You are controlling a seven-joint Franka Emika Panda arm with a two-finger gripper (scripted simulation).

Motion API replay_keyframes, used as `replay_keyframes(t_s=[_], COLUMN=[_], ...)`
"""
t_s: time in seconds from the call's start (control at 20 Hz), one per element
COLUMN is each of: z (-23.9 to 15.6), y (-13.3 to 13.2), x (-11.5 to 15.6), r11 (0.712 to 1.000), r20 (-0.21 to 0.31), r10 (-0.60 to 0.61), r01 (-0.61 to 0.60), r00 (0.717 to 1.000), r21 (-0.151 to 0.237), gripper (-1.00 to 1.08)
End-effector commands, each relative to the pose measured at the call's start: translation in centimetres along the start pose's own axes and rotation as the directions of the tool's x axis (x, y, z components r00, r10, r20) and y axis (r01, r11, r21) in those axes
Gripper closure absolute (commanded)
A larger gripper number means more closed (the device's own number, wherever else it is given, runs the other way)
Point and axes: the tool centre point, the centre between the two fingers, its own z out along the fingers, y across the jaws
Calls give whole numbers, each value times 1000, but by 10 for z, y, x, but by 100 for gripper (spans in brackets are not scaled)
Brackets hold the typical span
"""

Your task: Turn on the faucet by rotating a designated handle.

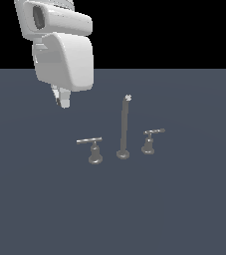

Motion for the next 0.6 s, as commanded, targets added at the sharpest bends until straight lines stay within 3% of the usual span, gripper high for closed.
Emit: replay_keyframes(t_s=[0.0,0.55], z=[14,68], y=[-8,-37], x=[5,30], r11=[999,973], r20=[1,0], r10=[47,231], r01=[-47,-231], r00=[999,973], r21=[2,2], gripper=[108,108])
